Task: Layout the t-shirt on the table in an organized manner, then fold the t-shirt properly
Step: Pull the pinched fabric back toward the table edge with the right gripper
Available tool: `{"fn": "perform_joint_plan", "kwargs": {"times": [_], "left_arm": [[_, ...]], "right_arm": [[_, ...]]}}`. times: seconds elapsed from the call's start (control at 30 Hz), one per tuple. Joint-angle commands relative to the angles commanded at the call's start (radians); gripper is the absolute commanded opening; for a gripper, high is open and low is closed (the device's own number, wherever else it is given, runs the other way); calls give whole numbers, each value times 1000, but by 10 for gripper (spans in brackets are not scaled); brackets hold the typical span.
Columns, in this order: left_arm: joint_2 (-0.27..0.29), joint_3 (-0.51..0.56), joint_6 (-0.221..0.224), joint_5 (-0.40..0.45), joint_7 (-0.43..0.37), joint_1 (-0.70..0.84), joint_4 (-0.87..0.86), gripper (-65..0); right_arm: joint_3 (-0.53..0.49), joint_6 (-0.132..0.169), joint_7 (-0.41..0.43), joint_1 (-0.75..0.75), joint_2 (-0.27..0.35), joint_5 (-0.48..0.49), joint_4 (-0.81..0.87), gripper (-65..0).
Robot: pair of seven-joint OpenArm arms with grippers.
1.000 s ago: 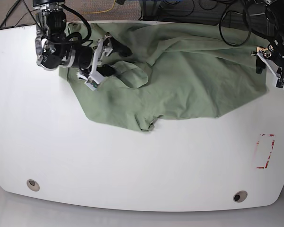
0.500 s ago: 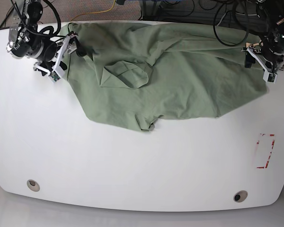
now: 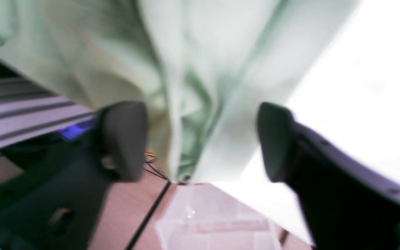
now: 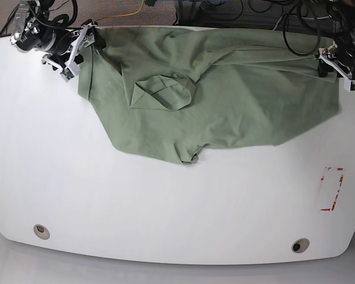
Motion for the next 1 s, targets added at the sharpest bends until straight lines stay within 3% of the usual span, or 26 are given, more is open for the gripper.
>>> {"fn": "perform_joint_plan", "kwargs": {"times": [0.2,0.43,0.7,0.93,1.0], "left_arm": [[0,2,0,-2,0,-6,5,-336],[-3,17,0,0,0,-21,2,-336],[-20,130,0,5,-51,-43,-2,-335],[-34,189,0,-2,-63,-44,29,-333],[-35,190,0,-3,-61,-44,52,-333]], "right_arm": [[-2,0,0,31,0,0,-109,-452],[-3,0,46,44,26,-2,-204,-582],[-3,0,55,41,110,-2,-213,-579],[-3,0,49,40,115,2,-203,-566],[-2,0,49,38,110,2,-175,-517]]}}
